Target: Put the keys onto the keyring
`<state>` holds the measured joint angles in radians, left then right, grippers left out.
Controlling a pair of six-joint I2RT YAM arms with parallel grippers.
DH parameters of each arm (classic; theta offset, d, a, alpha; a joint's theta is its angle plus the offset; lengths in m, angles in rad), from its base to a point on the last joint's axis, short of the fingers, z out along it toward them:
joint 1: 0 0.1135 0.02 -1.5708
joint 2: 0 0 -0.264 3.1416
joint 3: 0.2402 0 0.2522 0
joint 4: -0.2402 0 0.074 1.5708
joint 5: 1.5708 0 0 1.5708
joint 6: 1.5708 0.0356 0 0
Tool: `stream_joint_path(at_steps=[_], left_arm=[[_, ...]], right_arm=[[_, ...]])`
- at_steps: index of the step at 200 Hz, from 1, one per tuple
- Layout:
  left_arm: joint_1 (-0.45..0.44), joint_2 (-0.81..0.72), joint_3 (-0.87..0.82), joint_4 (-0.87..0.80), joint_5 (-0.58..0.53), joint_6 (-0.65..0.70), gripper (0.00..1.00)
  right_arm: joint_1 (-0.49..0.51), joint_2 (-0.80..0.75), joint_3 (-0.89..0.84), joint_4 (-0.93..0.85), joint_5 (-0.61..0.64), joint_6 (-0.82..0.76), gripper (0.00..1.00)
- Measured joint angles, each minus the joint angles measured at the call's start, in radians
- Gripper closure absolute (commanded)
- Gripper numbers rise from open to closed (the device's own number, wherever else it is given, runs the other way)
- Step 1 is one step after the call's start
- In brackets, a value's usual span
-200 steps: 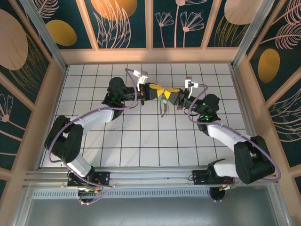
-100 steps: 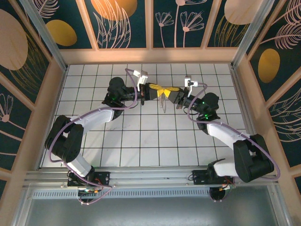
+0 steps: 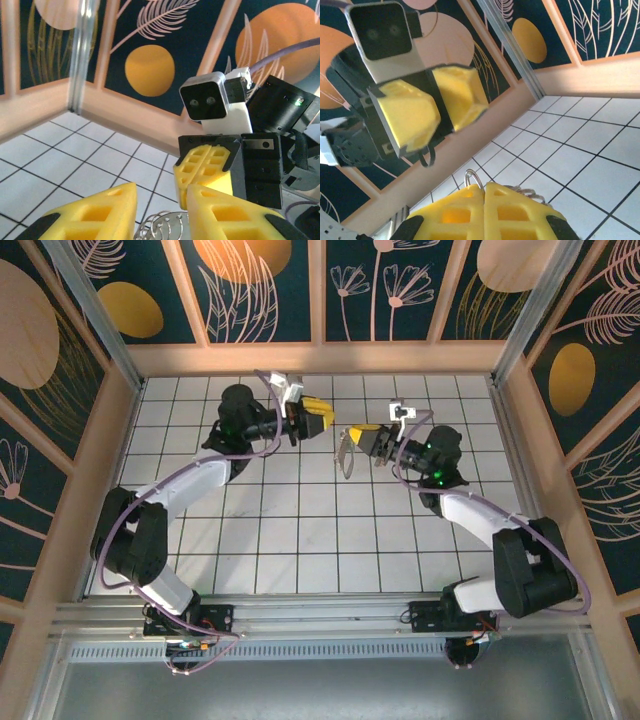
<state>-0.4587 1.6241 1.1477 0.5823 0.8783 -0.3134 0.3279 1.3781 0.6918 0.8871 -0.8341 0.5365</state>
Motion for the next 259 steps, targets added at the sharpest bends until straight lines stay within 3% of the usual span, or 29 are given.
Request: stream_joint_path(at_steps=[48,115,167,259], left_arm=[[0.026,0.017,0.136,-0.231,0.069,0.142,0.63],[0.068,0.164,0.315,-0.505,0.174,0.288,0.63],[0.092,0.213,0.367,-0.618,0.244,0.331,0.63],[0.09,0.255,0.384,-0.65,0.325,0.331,0.65]], right_arm=[[-0.002,0.091,0.168,-0.183,-0.085,-0.101,1.0],[-0.008,0.21,0.34,-0.423,-0.162,-0.241,1.0],[-0.012,0.215,0.362,-0.496,-0.179,-0.28,1.0],[-0.011,0.232,0.381,-0.503,-0.205,-0.288,1.0]])
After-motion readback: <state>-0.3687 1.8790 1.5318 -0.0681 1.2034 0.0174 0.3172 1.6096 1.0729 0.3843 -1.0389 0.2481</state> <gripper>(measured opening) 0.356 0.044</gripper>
